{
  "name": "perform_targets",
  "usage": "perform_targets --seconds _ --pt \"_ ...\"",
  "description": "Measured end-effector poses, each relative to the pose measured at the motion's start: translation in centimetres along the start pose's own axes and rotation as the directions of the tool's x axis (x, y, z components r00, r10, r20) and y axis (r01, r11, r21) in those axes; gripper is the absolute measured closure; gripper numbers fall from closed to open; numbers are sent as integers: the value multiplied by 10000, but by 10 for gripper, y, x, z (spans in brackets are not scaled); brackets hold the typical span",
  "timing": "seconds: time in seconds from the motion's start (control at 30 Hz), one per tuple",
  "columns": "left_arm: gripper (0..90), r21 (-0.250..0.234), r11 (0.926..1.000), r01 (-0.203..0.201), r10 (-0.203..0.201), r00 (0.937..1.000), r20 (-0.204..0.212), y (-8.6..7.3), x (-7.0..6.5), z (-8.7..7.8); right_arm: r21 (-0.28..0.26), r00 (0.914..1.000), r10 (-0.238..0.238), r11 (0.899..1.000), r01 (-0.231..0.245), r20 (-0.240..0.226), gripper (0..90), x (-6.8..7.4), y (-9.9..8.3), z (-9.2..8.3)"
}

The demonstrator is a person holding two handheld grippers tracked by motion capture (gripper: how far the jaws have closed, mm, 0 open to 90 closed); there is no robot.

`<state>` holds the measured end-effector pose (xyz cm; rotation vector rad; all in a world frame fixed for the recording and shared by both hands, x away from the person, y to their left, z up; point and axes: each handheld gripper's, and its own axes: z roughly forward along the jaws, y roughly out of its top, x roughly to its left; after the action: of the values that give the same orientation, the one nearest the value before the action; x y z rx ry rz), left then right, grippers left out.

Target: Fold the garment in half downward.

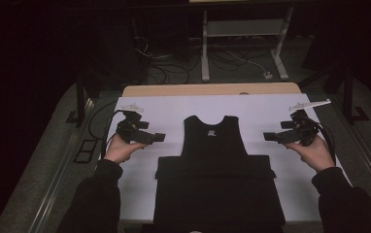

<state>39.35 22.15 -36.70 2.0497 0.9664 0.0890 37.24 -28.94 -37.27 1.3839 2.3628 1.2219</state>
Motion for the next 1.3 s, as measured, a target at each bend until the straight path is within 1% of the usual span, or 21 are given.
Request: perform_targets --seconds 0.1,0.23,0.3,0.4,0.43,0.67,0.8,0.83,0.87,0.93,0.97,1.0,1.07,1.1,1.23,1.27,1.3 --pt "0 171 9998 -79 80 10000 -7 4 2 3 5 10000 -79 10000 79 10 0 1 6 0" --pt "0 218 9997 -143 143 9999 -24 10 3 4 -2 9999 -122 9999 122 57 0 0 12 1" --pt "0 341 9991 -234 237 9997 -59 13 5 6 27 9999 -101 9999 101 75 0 0 15 2" --pt "0 437 9987 -251 255 9996 -77 17 6 9 42 9999 -82 10000 82 61 0 -1 19 4" --pt "0 492 9983 -322 326 9994 -74 19 7 9 46 9999 -97 9999 97 68 0 -1 20 5" --pt "0 509 9984 -262 269 9996 -126 29 10 13 179 9998 -164 9997 162 91 0 -2 27 10" --pt "0 557 9981 -260 271 9995 -183 35 12 15 212 9998 -198 9996 197 88 0 -2 34 12" --pt "0 532 9984 -192 203 9996 -208 37 12 16 214 9997 -211 9996 209 82 0 -1 36 12" --pt "0 522 9984 -228 239 9995 -221 38 13 16 218 9997 -221 9995 219 93 0 -1 38 13" --pt "0 572 9981 -211 227 9994 -268 42 13 19 222 9996 -270 9994 268 89 0 0 41 15" --pt "0 611 9977 -298 315 9991 -280 43 14 20 214 9995 -290 9994 288 95 0 0 43 16" --pt "0 606 9979 -236 252 9993 -271 45 13 21 231 9995 -293 9993 291 89 0 0 45 17" --pt "0 678 9972 -302 323 9991 -291 47 14 25 259 9994 -326 9991 324 91 0 0 48 21" --pt "0 706 9972 -261 283 9992 -298 48 14 27 268 9994 -333 9991 331 73 0 0 49 22" --pt "0 790 9963 -334 351 9992 -202 50 13 35 299 9995 -320 9990 318 60 0 0 53 29" --pt "0 819 9958 -409 427 9989 -201 50 13 37 295 9994 -355 9989 354 34 0 0 53 31" --pt "0 819 9959 -390 405 9990 -164 50 13 39 277 9995 -311 9991 310 -1 0 0 53 32"
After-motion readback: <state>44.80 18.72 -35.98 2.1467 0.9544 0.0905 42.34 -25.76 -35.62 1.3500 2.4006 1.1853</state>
